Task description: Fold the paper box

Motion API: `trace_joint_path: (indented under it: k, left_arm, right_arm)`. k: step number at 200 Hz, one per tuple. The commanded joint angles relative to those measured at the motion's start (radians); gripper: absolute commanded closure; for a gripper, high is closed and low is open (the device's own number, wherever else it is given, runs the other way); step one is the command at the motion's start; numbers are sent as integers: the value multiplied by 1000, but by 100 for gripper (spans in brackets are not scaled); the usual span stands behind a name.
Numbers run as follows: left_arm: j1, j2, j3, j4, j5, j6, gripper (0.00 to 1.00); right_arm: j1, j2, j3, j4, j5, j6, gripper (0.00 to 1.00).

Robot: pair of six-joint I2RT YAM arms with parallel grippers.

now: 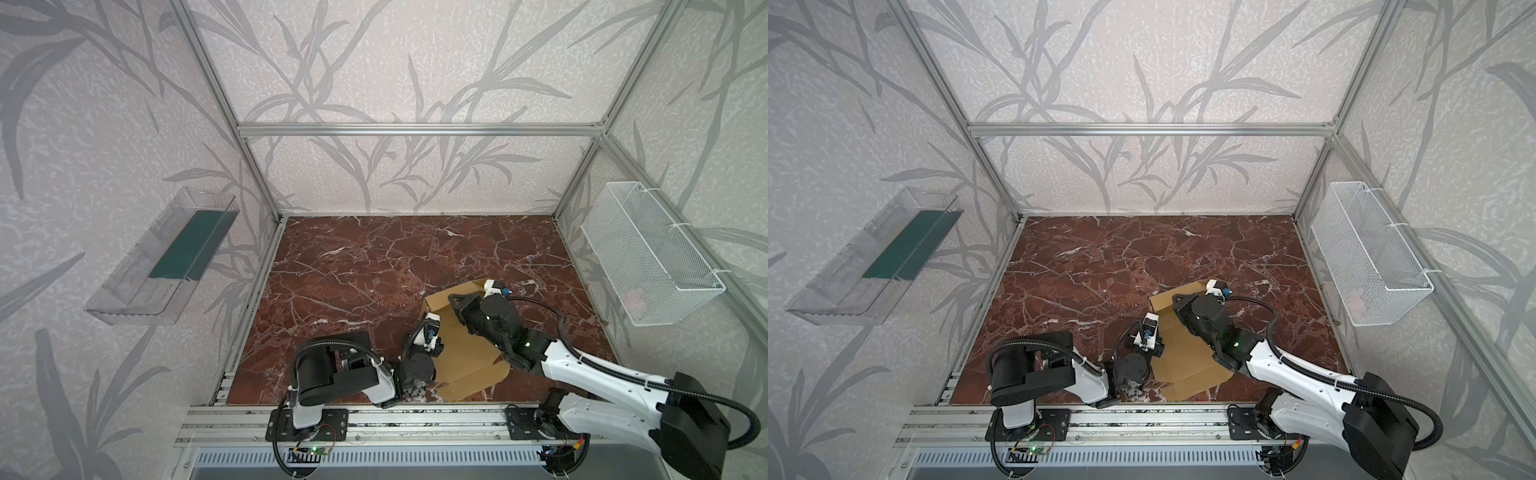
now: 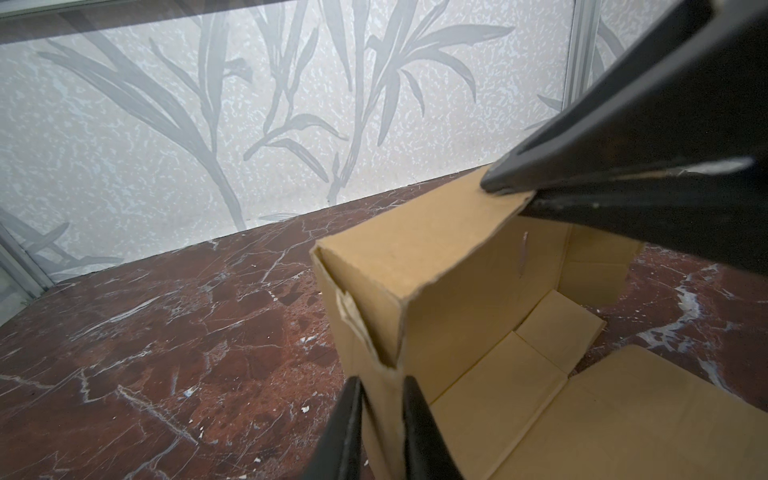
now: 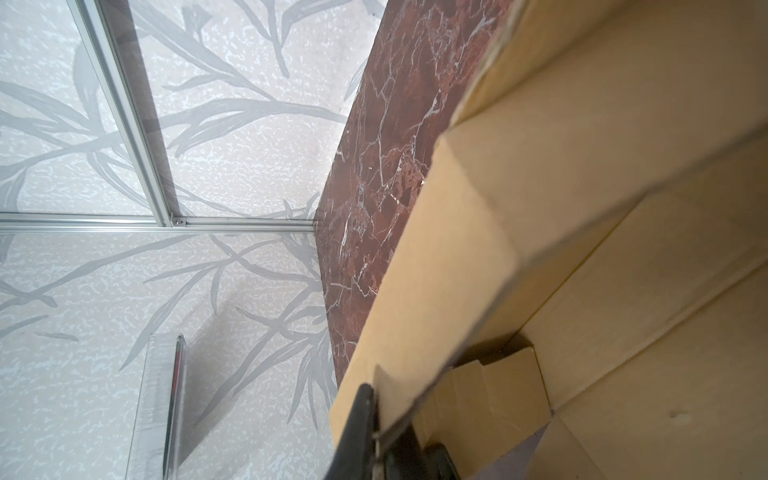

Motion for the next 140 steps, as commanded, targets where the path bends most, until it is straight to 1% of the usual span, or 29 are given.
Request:
trace_joint_path:
  k: [1, 63, 95, 108, 119, 140]
  left_arm:
    - [-7, 9, 24, 38, -41, 21, 83]
    - [-9, 3, 27, 37, -82, 40, 92]
    - [-10, -4, 9, 37, -92, 35, 95]
    - [-9, -8, 2, 37, -97, 38, 97]
    - [-10, -13, -6, 37, -102, 43, 100]
    - [-11, -30, -27, 36, -103, 49, 100]
  right_arm:
    - [10, -29, -7, -10, 18, -3, 85]
    - [36, -50, -17, -11, 25, -4, 68]
    - [50, -98, -3, -62, 33, -15, 57]
    - [67, -124, 7, -93, 45, -28, 52]
    - [93, -149, 30, -154, 63, -44, 48]
    - [159, -184, 52, -212, 113, -66, 40]
